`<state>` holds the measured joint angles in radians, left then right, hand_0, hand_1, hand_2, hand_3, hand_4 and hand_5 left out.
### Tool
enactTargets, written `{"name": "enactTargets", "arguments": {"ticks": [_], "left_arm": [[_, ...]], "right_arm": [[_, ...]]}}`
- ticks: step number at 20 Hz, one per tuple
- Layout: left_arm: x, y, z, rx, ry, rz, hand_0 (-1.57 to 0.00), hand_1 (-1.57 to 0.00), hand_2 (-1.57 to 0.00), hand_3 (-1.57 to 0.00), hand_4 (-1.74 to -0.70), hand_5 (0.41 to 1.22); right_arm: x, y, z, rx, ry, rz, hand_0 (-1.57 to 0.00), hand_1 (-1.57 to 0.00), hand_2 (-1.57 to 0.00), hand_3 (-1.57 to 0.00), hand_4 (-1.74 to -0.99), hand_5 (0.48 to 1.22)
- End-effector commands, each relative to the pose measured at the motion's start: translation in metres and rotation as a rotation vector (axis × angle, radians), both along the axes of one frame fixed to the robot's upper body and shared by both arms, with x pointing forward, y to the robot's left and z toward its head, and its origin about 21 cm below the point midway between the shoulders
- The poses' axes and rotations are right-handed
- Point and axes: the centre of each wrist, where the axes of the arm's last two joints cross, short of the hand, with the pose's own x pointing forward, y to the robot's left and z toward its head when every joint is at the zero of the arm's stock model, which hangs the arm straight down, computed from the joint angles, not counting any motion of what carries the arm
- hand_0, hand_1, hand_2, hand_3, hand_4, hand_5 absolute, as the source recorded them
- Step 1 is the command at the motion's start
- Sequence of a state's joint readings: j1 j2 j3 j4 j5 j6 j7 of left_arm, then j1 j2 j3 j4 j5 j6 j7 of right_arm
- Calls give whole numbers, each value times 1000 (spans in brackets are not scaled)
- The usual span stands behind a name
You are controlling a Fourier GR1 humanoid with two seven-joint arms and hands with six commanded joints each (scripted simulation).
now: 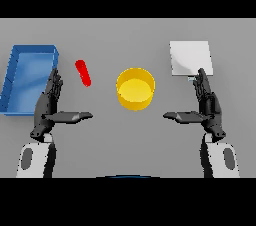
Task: Pick up the red beaker and tilt it to pour out 1 green nut into yellow bowl. Pick up the yellow bowl and place it on the metallic measuring scale.
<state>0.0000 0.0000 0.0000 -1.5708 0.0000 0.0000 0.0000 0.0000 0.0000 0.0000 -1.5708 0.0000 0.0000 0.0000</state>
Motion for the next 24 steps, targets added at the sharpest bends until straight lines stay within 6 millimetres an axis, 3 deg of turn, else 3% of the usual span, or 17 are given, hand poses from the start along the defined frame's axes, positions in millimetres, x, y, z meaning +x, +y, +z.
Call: {"name": "enactTargets", "arguments": {"ticks": [1, 6, 7, 9, 14, 17, 24], "left_arm": [[0, 1, 0, 0, 0, 2, 1, 1, 1, 1, -1151, 599], [3, 8, 1, 0, 2, 0, 1, 1, 1, 1, -1151, 599], [-6, 13, 5, 66, -20, -27, 1, 1, 1, 1, -1151, 599], [-13, 15, 9, 132, -23, -57, 1, 1, 1, 1, -1158, 599], [-20, 17, 18, 184, -7, -76, 1, 1, 1, 1, -1164, 603], [-14, 7, 10, 204, 14, -97, 1, 1, 1, 1, -1163, 604], [33, -7, -10, 252, 31, -111, 1, 1, 1, 1, -1233, 636]], "right_arm": [[0, 1, 0, 1, -1, 0, 1, 1, 1, 1, -1167, 599], [-3, 5, -2, 3, -1, 0, 1, 1, 1, 1, -1167, 599], [-13, 4, 1, -153, -81, 4, 1, 1, 1, 1, -1167, 599], [-27, 11, 3, -292, -138, 12, 1, 1, 1, 1, -1162, 594], [-29, 13, 6, -334, -107, -5, 1, 1, 1, 1, -1183, 596], [-34, 9, 7, -297, -116, 22, 1, 1, 1, 1, -1212, 607], [-31, 7, 13, -279, -125, 32, 1, 1, 1, 1, -1267, 632]]}}
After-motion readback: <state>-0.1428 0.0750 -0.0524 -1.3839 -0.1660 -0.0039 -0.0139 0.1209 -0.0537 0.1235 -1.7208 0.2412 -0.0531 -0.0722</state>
